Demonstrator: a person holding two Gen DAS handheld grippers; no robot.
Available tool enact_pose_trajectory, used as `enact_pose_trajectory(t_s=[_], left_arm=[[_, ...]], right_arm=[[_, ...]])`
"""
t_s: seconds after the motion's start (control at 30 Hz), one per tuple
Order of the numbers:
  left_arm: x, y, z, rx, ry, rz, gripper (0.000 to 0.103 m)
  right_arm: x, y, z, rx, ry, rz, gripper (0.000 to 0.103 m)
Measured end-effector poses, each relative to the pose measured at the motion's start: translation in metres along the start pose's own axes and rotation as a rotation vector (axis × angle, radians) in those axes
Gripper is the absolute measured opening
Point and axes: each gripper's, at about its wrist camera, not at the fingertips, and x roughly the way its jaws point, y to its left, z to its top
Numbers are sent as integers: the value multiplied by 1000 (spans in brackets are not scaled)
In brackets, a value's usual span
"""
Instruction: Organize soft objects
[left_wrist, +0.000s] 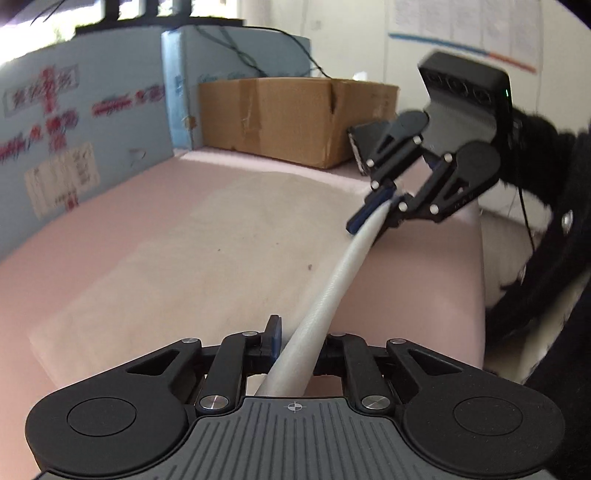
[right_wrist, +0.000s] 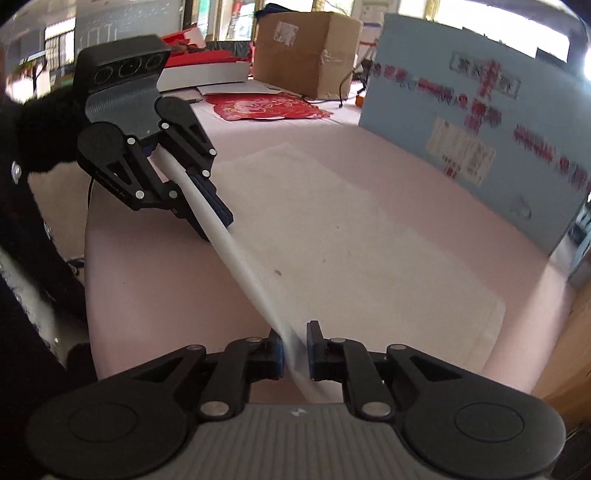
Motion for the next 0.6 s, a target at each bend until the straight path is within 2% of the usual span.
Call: enact_pose_trajectory(t_s=[0.1,0.17,0.27,0.4,0.47,0.53,0.6], left_arm=[[-6,11,-11,-113,-40,-27,13],[-9,16,-16,-164,-59,-38,13],[-14,22,-23,-229,-84,-60,13],[-18,21,-27,-246,-125,-56,14],[-24,21,-27,-251,-163,-57,18],[-29,24,-29,-326,-199,-45,19],[-31,31,-32,-437,-215,-6,19]], right_arm=[[-9,-30,-13,142,-26,61,25],[-17,-48,-23,212,-36,61,30],[-28,-64,-36,278,-47,55,29],[-34,-79,-47,372,-81,108,29],[-33,-89,-53,438,-92,137,28],[-32,-94,-55,468,-90,135,29],[-33,-92,-51,443,-79,112,29]])
